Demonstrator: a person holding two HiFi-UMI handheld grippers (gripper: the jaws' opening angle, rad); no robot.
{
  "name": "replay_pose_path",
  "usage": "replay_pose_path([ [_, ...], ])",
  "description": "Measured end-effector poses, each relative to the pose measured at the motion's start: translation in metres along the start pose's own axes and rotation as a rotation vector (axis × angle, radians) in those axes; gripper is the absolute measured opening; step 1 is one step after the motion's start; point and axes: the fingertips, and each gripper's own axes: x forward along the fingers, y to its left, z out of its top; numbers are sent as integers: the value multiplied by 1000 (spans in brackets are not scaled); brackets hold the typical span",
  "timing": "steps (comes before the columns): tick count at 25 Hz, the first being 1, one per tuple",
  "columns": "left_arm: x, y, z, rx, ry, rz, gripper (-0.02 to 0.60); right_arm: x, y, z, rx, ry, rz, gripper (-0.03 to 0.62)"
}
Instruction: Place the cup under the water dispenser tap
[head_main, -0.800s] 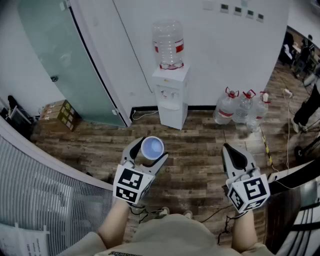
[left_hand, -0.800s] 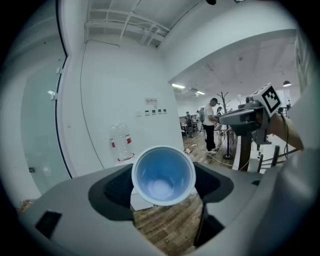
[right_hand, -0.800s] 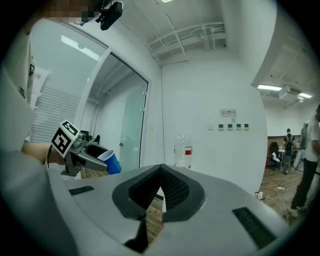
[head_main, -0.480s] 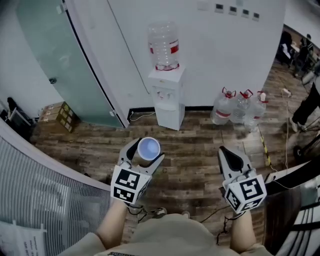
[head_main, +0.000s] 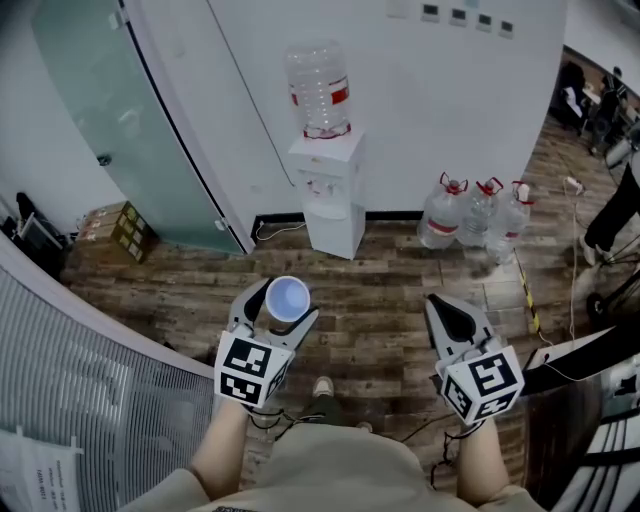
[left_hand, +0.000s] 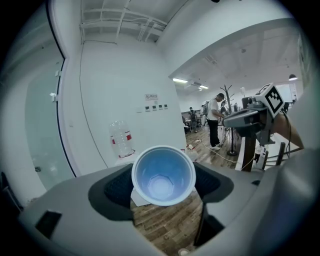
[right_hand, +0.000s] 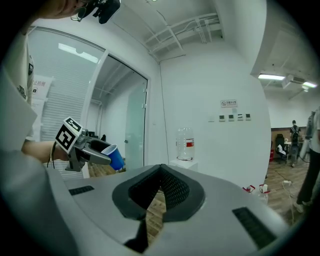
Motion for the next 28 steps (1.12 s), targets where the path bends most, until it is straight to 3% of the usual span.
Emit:
replay_pose_path([
  [13,64,22,-15,11,-20,-3,368,57,-31,-32,-3,22,3,6],
  [21,141,80,-19,-4,13,-32,368,149,-66,-34,14,73,5,6],
  [28,218,156,-19,-20,57,-63,368,255,-95,-22,25,130,12,6],
])
